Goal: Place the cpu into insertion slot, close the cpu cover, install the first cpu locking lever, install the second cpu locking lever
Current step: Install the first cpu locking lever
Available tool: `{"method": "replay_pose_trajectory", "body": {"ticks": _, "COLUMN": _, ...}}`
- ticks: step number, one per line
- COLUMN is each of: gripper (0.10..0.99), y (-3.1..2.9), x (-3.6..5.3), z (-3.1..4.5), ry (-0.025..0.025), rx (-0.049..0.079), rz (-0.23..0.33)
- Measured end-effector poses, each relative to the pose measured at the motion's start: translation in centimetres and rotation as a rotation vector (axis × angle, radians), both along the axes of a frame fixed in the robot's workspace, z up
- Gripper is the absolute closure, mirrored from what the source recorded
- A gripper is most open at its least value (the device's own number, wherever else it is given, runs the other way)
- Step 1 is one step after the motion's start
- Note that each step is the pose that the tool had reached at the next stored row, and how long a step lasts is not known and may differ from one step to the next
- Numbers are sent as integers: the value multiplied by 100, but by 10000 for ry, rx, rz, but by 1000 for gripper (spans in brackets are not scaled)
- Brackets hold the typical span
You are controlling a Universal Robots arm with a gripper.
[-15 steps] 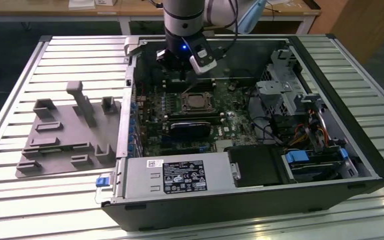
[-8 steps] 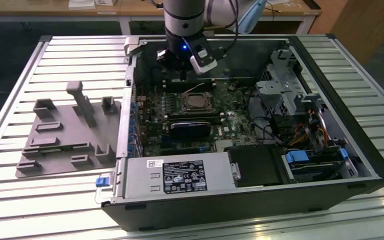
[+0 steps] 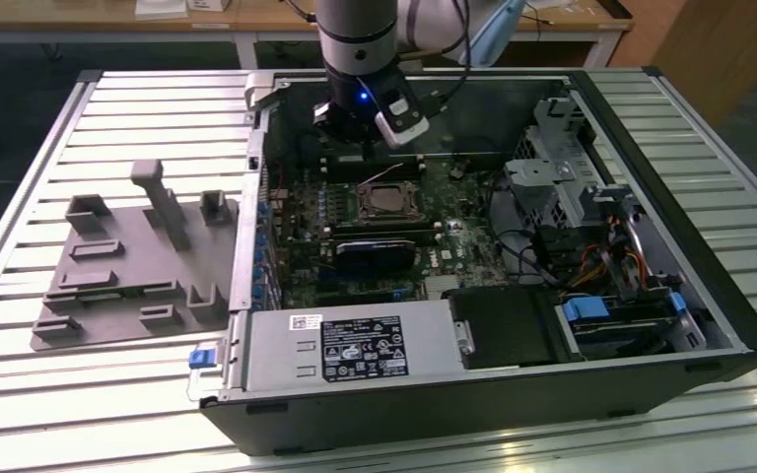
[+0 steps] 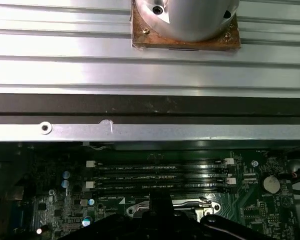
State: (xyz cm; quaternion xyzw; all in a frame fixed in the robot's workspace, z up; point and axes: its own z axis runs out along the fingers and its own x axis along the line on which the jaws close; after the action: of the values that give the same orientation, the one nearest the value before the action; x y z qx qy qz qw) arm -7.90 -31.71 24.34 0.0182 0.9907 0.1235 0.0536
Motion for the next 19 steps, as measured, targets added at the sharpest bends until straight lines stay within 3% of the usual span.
{"method": "replay_pose_trajectory", "body": {"ticks": 3, "gripper": 984, "y": -1, "x": -1, "z": -15, "ry": -214, "rx": -7, "rz": -61}}
{"method": "replay_pose_trajectory", "body": {"ticks": 7, "gripper": 984, "y": 0, "x": 0, "z": -30, "ry": -555, "rx": -96, "rz": -192}}
{"method": "replay_pose_trajectory", "body": {"ticks": 9, "gripper": 984, "y": -1, "x": 0, "z": -41, "ry": -672, "rx": -159, "rz": -312}}
{"method": "replay_pose_trajectory", "body": {"ticks": 11, "gripper": 984, "y": -1, "x": 0, "z": -60, "ry": -702, "rx": -171, "rz": -470}}
{"method": "replay_pose_trajectory", "body": {"ticks": 19, "gripper": 984, "y": -1, "x": 1, "z": -131, "ry": -697, "rx": -207, "rz": -1445}}
